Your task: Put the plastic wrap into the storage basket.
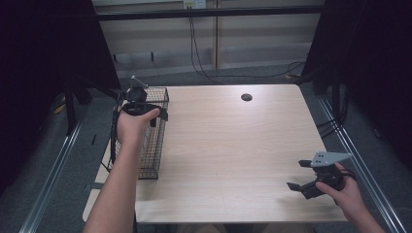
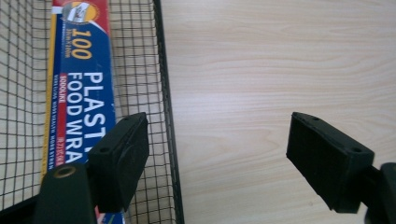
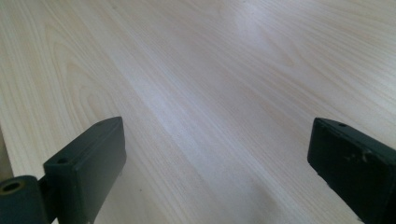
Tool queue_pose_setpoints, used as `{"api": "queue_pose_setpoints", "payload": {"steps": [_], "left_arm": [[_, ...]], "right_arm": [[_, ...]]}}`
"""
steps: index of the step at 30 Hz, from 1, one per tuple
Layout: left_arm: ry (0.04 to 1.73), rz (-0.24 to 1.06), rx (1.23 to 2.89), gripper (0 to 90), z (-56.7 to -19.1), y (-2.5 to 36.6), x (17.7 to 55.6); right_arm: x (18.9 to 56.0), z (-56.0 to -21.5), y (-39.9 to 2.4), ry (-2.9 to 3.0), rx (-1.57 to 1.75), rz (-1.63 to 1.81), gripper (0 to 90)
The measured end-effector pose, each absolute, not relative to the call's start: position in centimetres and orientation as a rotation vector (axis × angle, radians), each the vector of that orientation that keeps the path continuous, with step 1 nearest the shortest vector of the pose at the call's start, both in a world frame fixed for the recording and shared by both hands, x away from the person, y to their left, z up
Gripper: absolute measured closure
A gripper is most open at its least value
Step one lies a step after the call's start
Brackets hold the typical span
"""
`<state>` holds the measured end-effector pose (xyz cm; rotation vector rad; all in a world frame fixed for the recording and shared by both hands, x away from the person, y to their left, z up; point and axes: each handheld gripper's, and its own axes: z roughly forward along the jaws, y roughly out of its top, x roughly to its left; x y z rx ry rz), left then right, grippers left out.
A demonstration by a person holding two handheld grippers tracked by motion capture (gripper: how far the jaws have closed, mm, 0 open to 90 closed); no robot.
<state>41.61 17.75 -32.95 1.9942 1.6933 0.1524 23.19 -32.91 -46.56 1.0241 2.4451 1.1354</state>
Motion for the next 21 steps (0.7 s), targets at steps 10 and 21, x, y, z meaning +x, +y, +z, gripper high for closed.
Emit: {"api": "queue_pose_setpoints", "payload": {"steps": [10, 21], "left_arm": [[1.552, 0.112, 2.038, 16.0, -32.9, 15.2, 41.2], [1.463, 0.075, 2.080, 12.7, -33.1, 12.5, 40.5]], "right_arm": [[23.2, -46.6, -32.9, 2.451, 1.016, 1.134, 4.4], [23.2, -46.6, -32.9, 2.450, 1.017, 1.130, 4.4]]}}
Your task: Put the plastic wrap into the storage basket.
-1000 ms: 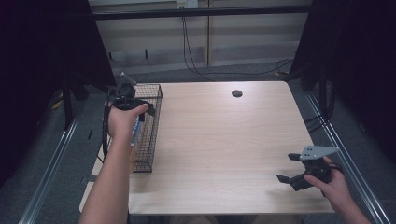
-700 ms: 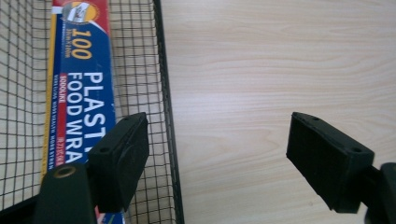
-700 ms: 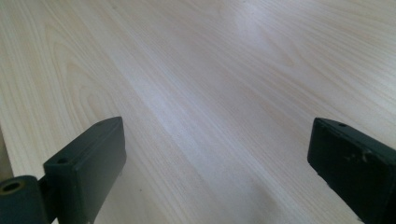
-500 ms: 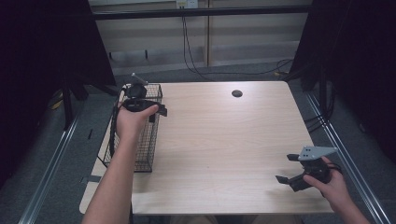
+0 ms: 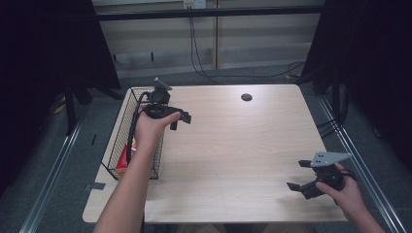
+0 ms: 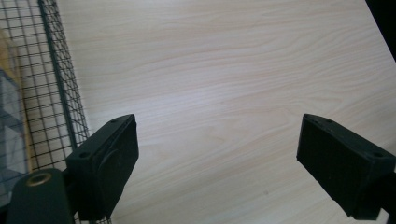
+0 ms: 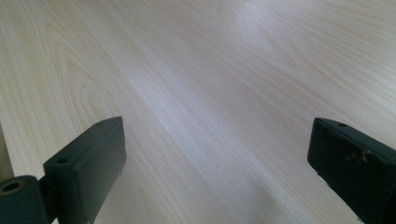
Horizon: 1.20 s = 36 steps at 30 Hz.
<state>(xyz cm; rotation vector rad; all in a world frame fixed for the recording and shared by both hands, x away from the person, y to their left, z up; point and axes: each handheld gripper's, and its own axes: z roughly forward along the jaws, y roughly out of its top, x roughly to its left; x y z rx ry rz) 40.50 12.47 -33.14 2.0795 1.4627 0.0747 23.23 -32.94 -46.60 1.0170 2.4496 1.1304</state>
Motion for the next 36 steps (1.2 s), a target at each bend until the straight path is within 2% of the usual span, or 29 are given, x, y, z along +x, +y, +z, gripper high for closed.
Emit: {"api": "queue_pose_setpoints", "payload": {"steps": [20, 36], "left_arm": [[1.375, 0.046, 2.121, 9.7, -35.1, 9.7, 39.1], [1.292, -0.015, 2.214, 10.0, -40.2, 6.9, 36.6]], "right_arm": [[23.2, -46.6, -32.9, 2.455, 1.010, 1.132, 4.4], [23.2, -47.1, -32.6, 2.472, 1.020, 1.094, 4.3]]}}
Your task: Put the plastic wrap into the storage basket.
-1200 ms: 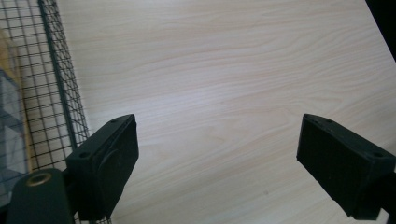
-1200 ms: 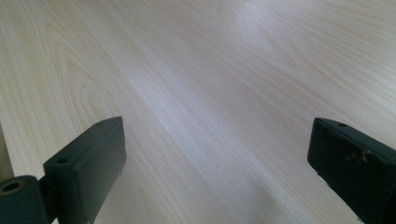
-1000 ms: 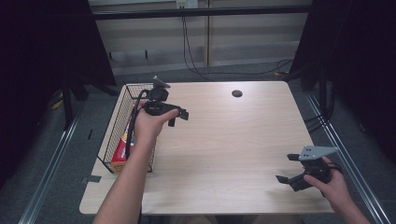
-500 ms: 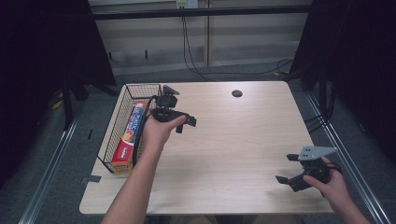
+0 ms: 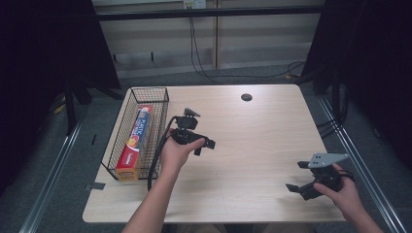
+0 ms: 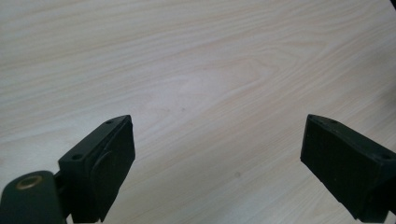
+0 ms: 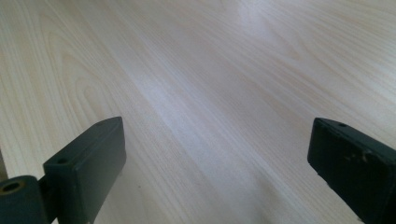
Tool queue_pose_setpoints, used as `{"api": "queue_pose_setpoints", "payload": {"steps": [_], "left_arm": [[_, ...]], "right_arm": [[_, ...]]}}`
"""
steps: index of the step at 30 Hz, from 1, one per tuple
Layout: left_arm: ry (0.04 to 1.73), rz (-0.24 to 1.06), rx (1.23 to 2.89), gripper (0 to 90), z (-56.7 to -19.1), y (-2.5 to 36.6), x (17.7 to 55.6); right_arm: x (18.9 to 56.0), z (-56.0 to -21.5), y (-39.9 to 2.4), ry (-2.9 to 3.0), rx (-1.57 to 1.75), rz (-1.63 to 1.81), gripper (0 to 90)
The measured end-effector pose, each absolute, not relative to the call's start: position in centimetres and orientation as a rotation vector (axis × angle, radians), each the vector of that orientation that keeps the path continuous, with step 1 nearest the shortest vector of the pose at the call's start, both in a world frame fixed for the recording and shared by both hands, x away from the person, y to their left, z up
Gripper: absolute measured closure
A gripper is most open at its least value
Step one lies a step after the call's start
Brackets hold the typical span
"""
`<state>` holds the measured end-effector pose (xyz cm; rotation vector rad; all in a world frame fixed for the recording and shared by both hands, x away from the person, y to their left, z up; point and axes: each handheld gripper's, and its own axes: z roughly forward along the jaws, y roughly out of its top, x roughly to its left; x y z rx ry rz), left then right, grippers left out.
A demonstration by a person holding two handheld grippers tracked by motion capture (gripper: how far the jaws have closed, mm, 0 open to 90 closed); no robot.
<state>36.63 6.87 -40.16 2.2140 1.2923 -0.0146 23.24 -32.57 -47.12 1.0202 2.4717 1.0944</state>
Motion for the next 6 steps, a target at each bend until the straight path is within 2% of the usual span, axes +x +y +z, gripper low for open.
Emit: {"api": "queue_pose_setpoints", "payload": {"steps": [6], "left_arm": [[1.265, -0.022, 2.254, 10.3, -42.6, 6.4, 35.3]], "right_arm": [[23.4, -47.6, -32.1, 2.502, 1.014, 1.039, 4.4]]}}
